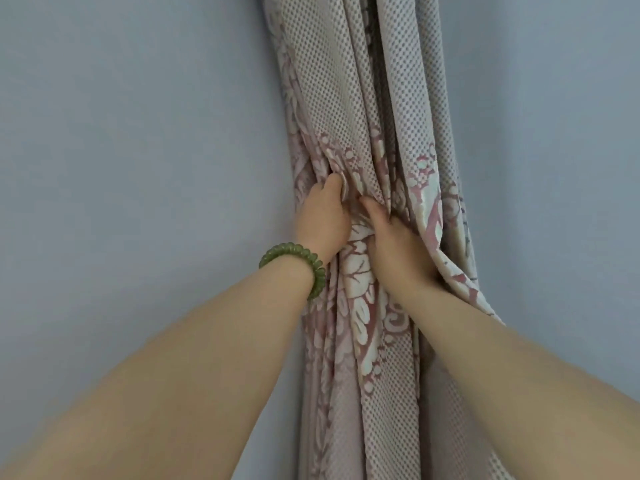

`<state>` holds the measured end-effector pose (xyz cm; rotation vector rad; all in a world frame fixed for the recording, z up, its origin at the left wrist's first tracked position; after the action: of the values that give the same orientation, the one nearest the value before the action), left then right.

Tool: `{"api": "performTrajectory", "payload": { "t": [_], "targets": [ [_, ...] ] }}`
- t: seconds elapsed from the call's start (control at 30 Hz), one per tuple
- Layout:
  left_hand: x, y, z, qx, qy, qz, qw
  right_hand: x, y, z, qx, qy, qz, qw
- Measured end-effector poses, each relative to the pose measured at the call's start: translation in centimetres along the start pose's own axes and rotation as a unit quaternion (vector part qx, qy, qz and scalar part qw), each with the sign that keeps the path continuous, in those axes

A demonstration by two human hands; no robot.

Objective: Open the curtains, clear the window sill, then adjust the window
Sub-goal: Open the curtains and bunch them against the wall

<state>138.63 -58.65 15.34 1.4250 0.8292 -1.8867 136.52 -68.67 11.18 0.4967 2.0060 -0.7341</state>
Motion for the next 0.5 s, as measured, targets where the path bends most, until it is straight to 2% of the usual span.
{"api": "performTrajectory", "payload": {
  "t": [0.2, 0.3, 0.4, 0.5],
  "targets": [
    [-2.3, 5.6, -2.1, -0.046, -0.003, 0.022, 0.999, -3.6, 2.3, 3.5, -0.125, 0.049, 0.014, 0.991],
    [-2.7, 8.6, -2.7, -0.048, -0.005, 0.038, 0.998, -5.1, 3.1, 5.8, -0.145, 0.073, 0.022, 0.987],
    [-2.7, 11.9, -2.7, -0.043, -0.003, 0.027, 0.999, -6.2, 3.0, 8.5, -0.087, 0.059, 0.026, 0.994],
    [-2.6, 13.8, -2.7, -0.037, -0.006, 0.015, 0.999, -6.6, 3.3, 10.9, 0.046, 0.058, 0.058, 0.996]
  ]
}}
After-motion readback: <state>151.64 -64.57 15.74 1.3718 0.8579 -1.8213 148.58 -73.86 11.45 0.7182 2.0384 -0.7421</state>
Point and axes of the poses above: each hand's wrist, its own x-axis away from the middle knuckle, its own y-axis out of the palm, z = x × y, the point moved 3 cm from there along -x, towards the middle knuckle, and after that the axes turned 14 degrees about z, right-handed, at the moved point
